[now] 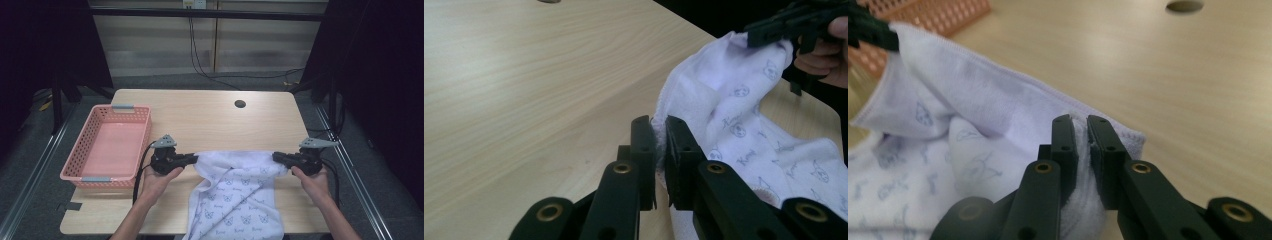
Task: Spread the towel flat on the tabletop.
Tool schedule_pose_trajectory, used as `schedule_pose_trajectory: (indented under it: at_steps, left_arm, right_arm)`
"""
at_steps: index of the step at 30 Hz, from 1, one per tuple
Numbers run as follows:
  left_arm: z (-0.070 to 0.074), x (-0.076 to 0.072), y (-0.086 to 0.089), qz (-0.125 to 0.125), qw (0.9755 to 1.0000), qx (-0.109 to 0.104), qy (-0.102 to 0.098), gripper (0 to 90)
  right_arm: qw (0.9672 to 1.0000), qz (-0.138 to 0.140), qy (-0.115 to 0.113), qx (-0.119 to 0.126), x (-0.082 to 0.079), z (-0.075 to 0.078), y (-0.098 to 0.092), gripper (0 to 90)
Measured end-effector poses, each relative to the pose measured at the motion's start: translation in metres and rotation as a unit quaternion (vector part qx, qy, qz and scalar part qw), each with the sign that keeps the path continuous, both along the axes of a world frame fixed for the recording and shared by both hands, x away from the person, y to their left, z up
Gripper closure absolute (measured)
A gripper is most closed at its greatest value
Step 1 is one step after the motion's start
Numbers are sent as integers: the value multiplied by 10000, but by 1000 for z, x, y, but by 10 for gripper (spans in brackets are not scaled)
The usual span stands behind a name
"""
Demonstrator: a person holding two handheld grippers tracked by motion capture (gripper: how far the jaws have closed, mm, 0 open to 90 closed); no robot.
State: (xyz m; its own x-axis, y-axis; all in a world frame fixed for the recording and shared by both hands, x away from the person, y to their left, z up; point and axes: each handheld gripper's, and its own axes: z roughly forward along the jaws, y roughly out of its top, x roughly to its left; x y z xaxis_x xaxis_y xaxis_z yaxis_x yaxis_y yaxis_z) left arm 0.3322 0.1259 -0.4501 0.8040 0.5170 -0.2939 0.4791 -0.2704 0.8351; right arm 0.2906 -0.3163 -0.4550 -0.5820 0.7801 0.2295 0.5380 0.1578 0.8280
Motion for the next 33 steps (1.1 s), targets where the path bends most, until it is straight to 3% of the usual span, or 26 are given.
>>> schedule_pose_trajectory:
  at_steps: [5, 11, 12, 17, 18, 23, 27, 32, 33]
  left_arm:
    - [23, 2, 12, 113, 9995, -87, -277, 848]
    - [47, 9, 27, 342, 9981, -141, -498, 853]
    - [56, 12, 33, 452, 9971, -230, -571, 853]
    - [74, 20, 43, 659, 9947, -317, -726, 854]
    - [83, 25, 48, 800, 9931, -334, -784, 854]
    - [101, 37, 60, 1043, 9896, -337, -928, 854]
    - [113, 48, 65, 1127, 9883, -270, -990, 854]
    - [121, 76, 63, 1337, 9859, -153, -994, 854]
    - [122, 83, 61, 1365, 9855, -215, -981, 854]
  right_arm:
    - [9986, -144, -340, 390, 6, 25, -9, 831]
    - [9970, -93, -547, 547, 11, 44, -9, 830]
    - [9965, -94, -613, 559, 14, 49, -6, 831]
    - [9956, -58, -701, 616, 23, 59, 1, 831]
    - [9948, 8, -761, 676, 28, 66, 6, 830]
    - [9931, 92, -920, 716, 41, 82, 16, 830]
    - [9914, 110, -1101, 692, 55, 101, 22, 831]
    - [9898, 41, -1217, 741, 79, 114, 22, 831]
    - [9896, -4, -1225, 749, 86, 114, 22, 832]
